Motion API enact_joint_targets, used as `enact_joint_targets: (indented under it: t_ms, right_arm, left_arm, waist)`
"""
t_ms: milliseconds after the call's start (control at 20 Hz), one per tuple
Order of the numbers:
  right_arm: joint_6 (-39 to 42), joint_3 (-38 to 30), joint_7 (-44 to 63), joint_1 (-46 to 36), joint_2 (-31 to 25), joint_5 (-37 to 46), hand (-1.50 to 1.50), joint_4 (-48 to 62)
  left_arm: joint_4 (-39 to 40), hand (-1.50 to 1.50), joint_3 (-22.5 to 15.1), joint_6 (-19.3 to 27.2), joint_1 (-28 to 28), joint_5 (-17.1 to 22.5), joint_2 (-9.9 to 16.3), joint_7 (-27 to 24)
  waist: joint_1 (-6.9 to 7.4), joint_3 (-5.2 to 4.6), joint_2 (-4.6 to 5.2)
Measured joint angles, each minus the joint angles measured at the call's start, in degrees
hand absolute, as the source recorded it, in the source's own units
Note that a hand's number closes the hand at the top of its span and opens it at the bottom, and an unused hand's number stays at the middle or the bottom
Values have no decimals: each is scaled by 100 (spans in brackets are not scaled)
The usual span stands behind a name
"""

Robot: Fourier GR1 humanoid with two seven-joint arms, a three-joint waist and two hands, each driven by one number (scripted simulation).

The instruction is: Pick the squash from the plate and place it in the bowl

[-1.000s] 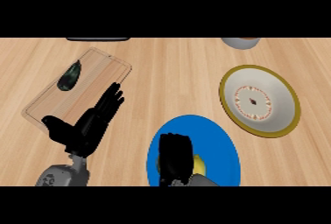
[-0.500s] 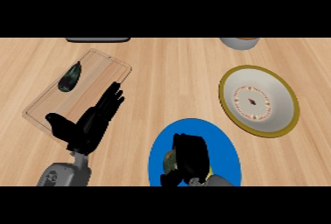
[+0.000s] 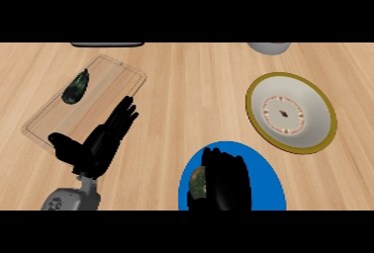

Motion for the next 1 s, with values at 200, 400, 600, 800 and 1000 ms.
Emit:
enact_joint_targets:
  t_ms: [200, 400, 600, 800, 1000]
  right_arm:
    - [340, 51, 182, 2, 20, 587, 150, -1070]
    - [869, -49, 220, -89, 98, 1047, 150, -1956]
    - [1415, -495, 68, -317, 296, 1287, 150, -2471]
    - [1772, -1042, -147, -541, 454, 1381, 150, -2624]
    - [2065, -1728, -405, -804, 563, 1402, 150, -2646]
  left_arm:
    - [-124, 0, -10, -7, 108, -8, 6, 34]
    - [56, 0, 17, 7, 22, -82, -32, -66]
    - [-15, 0, 4, 30, -33, -88, -64, 44]
    - [-42, 0, 0, -35, 8, -92, -68, 9]
    - [-98, 0, 5, -6, 4, -116, -105, 70]
  waist:
    - [-20, -4, -14]
    - [-47, -8, -9]
    - [-22, -8, -1]
    - [14, -6, 11]
    - [30, -4, 20]
